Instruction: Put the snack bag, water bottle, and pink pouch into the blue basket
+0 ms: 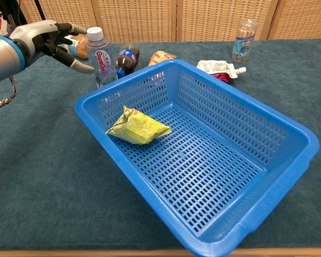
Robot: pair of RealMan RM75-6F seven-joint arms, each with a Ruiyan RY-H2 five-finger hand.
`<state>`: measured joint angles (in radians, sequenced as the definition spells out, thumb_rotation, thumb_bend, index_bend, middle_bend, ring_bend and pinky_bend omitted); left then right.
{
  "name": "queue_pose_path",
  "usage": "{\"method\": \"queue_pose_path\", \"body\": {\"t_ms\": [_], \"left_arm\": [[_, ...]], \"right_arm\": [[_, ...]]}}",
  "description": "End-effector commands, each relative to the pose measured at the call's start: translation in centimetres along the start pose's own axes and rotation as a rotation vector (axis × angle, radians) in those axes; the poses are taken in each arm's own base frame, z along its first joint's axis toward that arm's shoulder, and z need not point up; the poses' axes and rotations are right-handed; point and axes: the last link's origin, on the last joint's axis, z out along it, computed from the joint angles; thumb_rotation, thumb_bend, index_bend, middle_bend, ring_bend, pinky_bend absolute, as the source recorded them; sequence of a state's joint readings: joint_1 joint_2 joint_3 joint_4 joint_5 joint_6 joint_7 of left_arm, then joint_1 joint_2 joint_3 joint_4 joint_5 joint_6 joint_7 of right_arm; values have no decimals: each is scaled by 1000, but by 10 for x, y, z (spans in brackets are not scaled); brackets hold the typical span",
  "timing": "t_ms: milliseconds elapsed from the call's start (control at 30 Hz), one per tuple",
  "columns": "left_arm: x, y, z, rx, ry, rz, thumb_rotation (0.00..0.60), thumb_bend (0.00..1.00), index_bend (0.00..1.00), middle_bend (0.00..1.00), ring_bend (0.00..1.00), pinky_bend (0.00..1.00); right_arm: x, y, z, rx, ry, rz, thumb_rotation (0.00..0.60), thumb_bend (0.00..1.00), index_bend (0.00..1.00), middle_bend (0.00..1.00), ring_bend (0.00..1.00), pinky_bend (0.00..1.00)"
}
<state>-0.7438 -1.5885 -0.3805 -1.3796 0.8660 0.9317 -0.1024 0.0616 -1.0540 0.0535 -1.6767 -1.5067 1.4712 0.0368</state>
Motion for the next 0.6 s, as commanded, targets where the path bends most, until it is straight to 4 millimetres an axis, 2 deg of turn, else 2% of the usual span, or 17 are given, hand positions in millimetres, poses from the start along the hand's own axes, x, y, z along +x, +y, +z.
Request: {"method": "queue_pose_path", "body": {"t_ms": [33, 333, 433, 533, 600], "left_arm": [[-16, 2, 11, -18, -10, 73, 600, 70, 126, 0, 0, 77], [-42, 9, 35, -26, -9, 94, 600, 111, 126, 0, 0, 77], [-54, 15, 45, -31, -18, 106, 600, 170, 143, 0, 0, 77], [-63, 16, 50, -31, 21, 115, 600, 251, 285, 19, 26, 100], [-68, 15, 51, -32, 48, 121, 600, 305, 431, 117, 117, 176]], "right_arm": [[0, 1, 0, -4, -2, 0, 600, 156, 105, 0, 0, 39], [-2, 1, 1, -7, -14, 0, 600, 156, 105, 0, 0, 39], [-3, 2, 3, -7, -22, 5, 600, 156, 105, 0, 0, 39], [-4, 4, 4, -13, -28, 7, 600, 156, 105, 0, 0, 39], [-4, 6, 5, -21, -30, 9, 600, 156, 105, 0, 0, 39]]}}
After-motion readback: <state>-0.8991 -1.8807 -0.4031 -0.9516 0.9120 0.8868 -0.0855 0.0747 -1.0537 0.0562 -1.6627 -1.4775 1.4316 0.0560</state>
